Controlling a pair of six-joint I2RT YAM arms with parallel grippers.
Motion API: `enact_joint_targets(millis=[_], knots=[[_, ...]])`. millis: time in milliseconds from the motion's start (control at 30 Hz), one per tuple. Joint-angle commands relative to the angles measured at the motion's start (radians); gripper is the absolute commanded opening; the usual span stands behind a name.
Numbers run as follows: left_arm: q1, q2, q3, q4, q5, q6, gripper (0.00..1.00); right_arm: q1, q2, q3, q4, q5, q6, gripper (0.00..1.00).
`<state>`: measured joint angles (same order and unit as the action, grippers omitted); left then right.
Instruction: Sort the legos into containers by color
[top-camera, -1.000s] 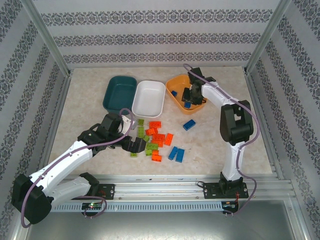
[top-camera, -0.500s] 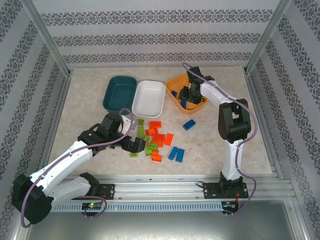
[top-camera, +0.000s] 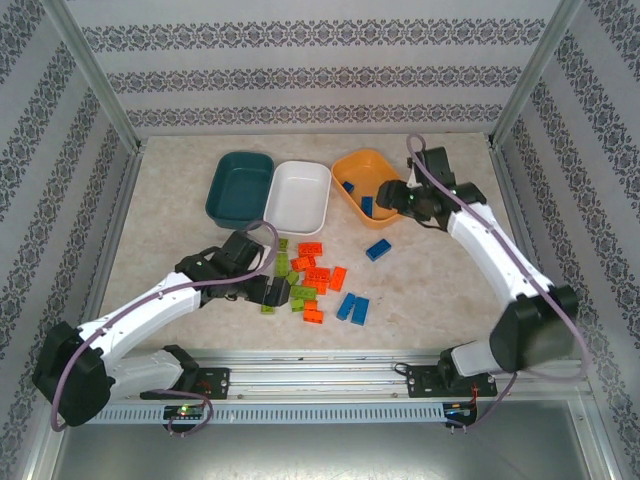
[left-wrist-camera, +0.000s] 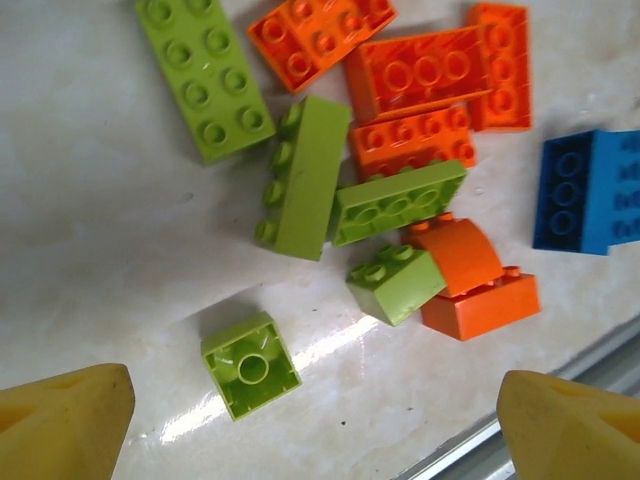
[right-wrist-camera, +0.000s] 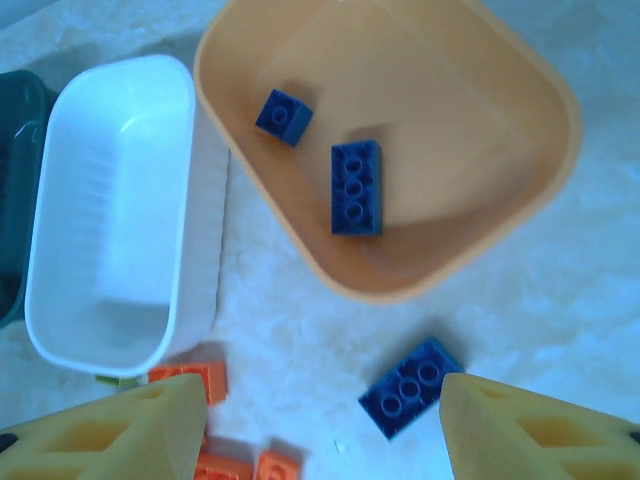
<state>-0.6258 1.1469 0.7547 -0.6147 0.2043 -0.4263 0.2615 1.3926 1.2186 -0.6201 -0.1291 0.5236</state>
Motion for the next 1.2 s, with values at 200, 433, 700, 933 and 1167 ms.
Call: enact_joint_targets(millis=[200,433,700,933,1167], knots=[[-0.106,0.076,-0.053,-0.036,-0.205,-0.196,0.87,0.153,-0.181,-0.269,-0.006,0.026,0.059,0.64],[-0.106,0.162,-0.045,0.000,-0.224,-0.218,0.77,0.263,-0.181,-0.372,0.028,0.068,0.117,0.64],[-0.109,0.211,-0.062,0.062,-0.177,-0.248,0.66,0.283,-0.172,-0.443,0.055,0.069,0.142,0.65],[-0.117,0.262,-0.051,0.081,-0.174,-0.246,0.59,0.286,-0.181,-0.458,0.063,0.070,0.144,0.65],[-0.118,0.274,-0.054,0.091,-0.156,-0.248,0.46,0.285,-0.184,-0.468,0.068,0.075,0.141,0.65]])
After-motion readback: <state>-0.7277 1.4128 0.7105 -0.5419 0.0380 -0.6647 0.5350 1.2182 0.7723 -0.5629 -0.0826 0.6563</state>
